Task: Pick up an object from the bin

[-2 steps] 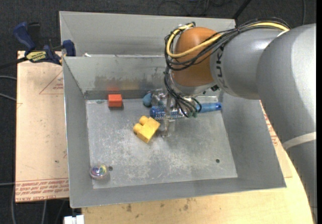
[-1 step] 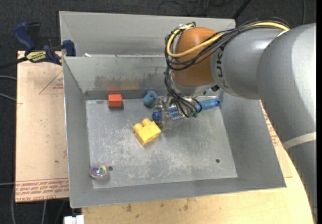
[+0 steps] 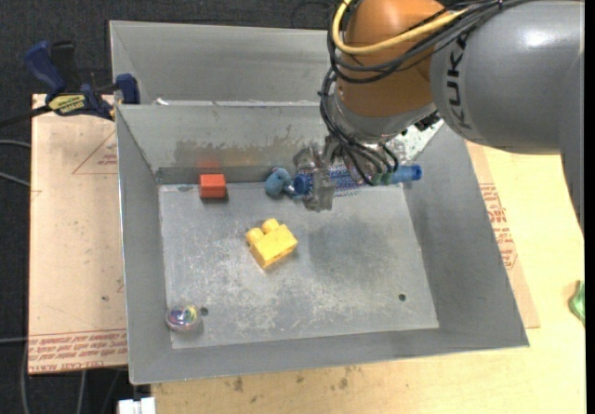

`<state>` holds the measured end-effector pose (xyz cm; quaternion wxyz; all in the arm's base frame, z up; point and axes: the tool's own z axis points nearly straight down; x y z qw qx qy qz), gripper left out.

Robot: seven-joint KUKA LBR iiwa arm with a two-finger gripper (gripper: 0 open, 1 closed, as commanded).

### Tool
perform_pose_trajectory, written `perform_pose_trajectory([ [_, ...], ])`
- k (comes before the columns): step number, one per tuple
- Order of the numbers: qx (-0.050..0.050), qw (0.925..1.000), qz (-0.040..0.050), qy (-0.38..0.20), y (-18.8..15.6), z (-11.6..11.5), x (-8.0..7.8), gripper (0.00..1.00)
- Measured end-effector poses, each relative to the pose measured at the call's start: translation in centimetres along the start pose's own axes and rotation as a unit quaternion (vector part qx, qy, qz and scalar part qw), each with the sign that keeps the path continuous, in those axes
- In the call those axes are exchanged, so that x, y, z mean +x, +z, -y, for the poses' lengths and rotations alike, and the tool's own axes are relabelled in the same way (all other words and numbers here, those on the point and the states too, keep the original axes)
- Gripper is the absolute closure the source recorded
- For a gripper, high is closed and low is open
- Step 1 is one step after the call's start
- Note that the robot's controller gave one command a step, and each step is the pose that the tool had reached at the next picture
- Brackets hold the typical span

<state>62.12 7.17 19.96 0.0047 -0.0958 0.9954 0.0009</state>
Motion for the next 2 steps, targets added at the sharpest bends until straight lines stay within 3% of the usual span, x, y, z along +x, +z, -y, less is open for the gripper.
perform_pose_trajectory([
  [1, 0.000, 1.0000, -0.0032, 0.001, 0.4, 0.0, 0.1, 0.00],
  [2, -0.001, 0.9998, -0.0054, -0.019, 11.6, 0.6, -1.0, 0.00],
])
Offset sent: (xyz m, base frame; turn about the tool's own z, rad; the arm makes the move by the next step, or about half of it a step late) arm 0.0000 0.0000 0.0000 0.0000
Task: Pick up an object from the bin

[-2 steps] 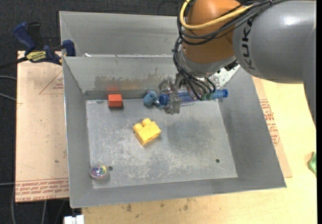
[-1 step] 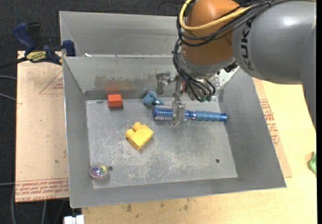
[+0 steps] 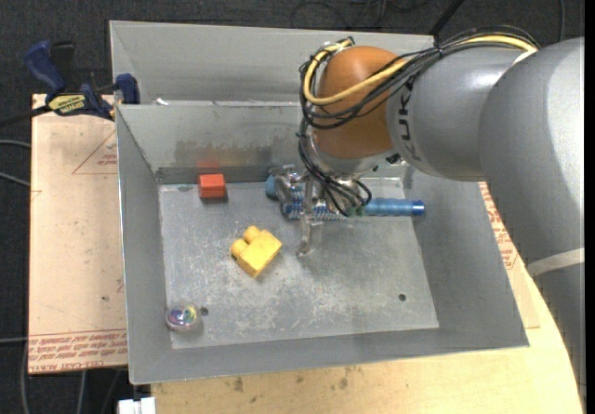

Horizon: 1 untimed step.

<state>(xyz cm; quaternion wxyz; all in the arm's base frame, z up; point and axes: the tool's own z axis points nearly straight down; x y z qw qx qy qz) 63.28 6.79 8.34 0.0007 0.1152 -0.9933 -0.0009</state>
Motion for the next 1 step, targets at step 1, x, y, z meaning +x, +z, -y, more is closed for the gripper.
perform_pose_trajectory([
  [1, 0.000, 0.9630, 0.0038, 0.269, -6.05, -1.93, -1.04, 0.00],
])
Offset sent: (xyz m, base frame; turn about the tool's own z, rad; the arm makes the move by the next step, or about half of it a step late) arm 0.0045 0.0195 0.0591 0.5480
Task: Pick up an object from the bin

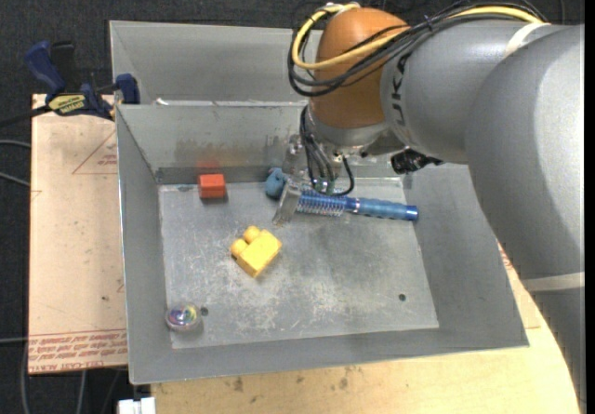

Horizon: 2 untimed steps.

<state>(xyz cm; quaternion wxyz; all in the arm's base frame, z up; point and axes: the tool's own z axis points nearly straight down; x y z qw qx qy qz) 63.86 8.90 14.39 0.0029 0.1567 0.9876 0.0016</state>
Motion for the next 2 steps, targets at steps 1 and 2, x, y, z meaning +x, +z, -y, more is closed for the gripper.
perform_pose_trajectory([
  [1, 0.003, 0.9973, -0.0037, 0.074, 7.29, 3.47, -1.33, 0.00],
  [2, 0.000, 0.9974, -0.0005, 0.072, 6.88, 3.14, -1.45, 1.00],
])
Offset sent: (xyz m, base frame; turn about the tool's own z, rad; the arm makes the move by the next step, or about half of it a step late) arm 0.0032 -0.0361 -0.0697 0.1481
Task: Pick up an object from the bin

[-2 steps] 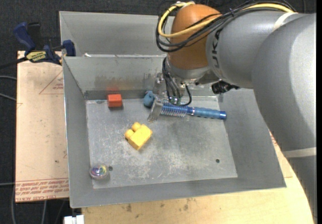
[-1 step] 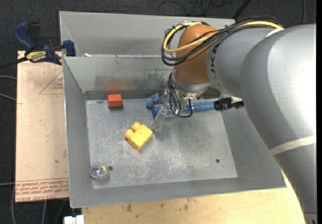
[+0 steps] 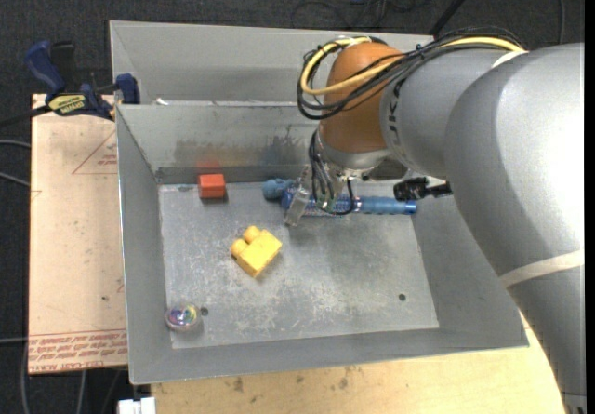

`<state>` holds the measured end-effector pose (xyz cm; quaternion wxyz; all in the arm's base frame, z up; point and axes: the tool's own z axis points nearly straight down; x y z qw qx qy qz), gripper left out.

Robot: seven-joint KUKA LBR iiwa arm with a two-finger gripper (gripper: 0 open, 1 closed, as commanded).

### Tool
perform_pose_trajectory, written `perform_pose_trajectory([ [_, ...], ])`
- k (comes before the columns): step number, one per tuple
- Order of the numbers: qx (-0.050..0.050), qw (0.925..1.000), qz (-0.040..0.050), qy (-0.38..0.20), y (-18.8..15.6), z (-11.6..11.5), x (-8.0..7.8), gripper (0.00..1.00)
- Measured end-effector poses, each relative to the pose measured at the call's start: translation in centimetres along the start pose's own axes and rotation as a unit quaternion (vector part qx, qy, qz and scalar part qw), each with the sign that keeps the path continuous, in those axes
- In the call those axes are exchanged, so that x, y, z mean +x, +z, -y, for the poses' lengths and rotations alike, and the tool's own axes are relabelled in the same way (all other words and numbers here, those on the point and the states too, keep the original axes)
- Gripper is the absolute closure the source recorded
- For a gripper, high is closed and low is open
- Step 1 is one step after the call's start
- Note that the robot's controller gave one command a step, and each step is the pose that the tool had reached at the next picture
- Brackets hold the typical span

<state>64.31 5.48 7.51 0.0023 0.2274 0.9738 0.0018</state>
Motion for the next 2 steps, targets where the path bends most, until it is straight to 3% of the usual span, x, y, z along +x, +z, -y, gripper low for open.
perform_pose_trajectory([
  [1, -0.001, 1.0000, 0.0013, 0.005, -10.2, 0.4, 1.8, 1.00],
  [2, -0.001, 1.0000, 0.0020, -0.006, -19.8, -0.9, 3.1, 1.00],
])
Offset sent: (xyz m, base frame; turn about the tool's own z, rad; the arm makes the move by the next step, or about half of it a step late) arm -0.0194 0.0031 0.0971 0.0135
